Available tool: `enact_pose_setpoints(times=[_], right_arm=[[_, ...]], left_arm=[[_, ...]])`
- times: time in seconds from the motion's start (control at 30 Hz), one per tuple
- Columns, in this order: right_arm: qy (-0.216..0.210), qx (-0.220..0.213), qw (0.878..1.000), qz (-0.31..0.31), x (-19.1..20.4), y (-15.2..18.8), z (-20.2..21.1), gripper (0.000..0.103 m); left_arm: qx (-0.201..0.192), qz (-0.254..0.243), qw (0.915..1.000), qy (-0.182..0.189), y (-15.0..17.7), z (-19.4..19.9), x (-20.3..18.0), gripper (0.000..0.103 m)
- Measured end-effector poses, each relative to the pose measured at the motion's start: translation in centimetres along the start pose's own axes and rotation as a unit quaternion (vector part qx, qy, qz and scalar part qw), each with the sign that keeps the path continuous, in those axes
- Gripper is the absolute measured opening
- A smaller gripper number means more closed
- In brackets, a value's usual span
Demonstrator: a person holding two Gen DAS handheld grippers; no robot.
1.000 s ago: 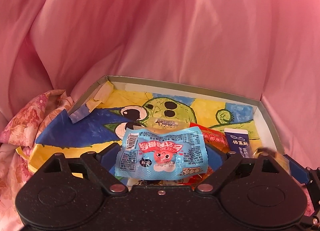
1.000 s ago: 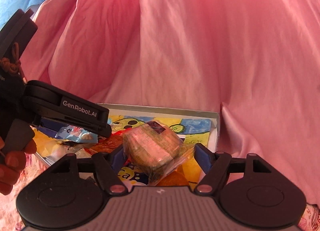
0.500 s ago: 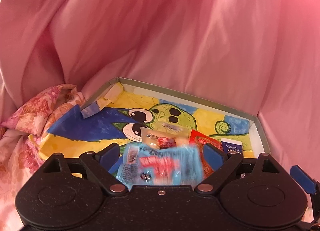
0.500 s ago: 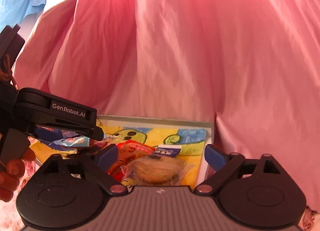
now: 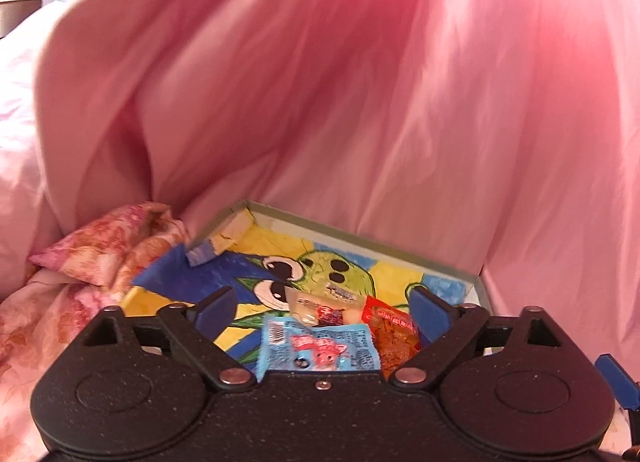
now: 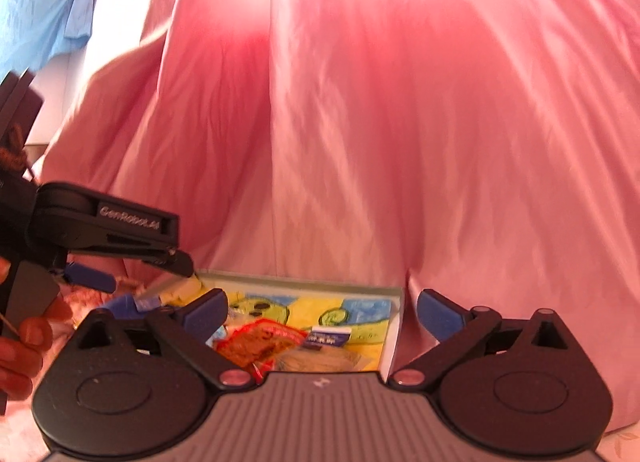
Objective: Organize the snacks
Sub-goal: 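Move both tools back over the remaining snacks on the bedspread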
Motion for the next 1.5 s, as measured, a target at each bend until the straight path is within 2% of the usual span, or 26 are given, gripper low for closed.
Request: enact_pose_setpoints(times=[0.17, 0.33, 0.6, 0.83, 1.03, 1.2, 1.37, 1.5], right_arm=[[0.019, -0.021, 1.0, -0.01, 0.3, -1.2, 3.2, 0.103], [0.038, -0.026, 0.999, -0.024, 0.5, -0.8, 7.0, 0.103], [0.043, -0.007, 0.999, -0.018, 1.9, 1.1, 11.8, 0.103], [0.022, 0.044, 0.999, 0.001, 4.8, 3.3, 14.9, 0.103], [0.005, 0.1, 0.995, 0.009, 7.2, 5.9, 17.3, 0.103], [-0.018, 0.151, 0.988, 0.03, 9.2, 8.2, 18.2, 0.103], [-0.034, 0.2, 0.978, 0.054, 10.5, 10.2, 17.9, 0.103], [-0.038, 0.227, 0.971, 0.057, 10.9, 11.5, 17.4, 0.103]], left_arm=[[-0.033, 0.004, 0.9995, 0.005, 0.3, 4.0, 1.8, 0.098], [-0.052, 0.004, 0.9986, 0.005, 1.0, 7.7, 4.1, 0.1], [-0.053, -0.031, 0.9981, -0.004, 4.1, 12.6, 7.9, 0.101], [-0.021, -0.051, 0.9982, -0.025, 8.4, 15.4, 11.4, 0.102], [0.024, -0.062, 0.9972, -0.035, 11.8, 16.3, 13.4, 0.101], [0.059, -0.069, 0.9948, -0.046, 13.6, 16.3, 14.5, 0.101], [0.111, -0.086, 0.9882, -0.063, 15.7, 15.5, 15.5, 0.1], [0.129, -0.097, 0.9849, -0.064, 16.5, 15.0, 15.5, 0.1]])
Point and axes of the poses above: each gripper's, at about its wrist camera, not at the fingertips, and z roughly against the way its jaws point, x to its left, y to its underside, the point moved 9 cm from there along -z, roughly the way its jaws point, and after that the axes turned 10 degrees about z, right-handed, at the moved point
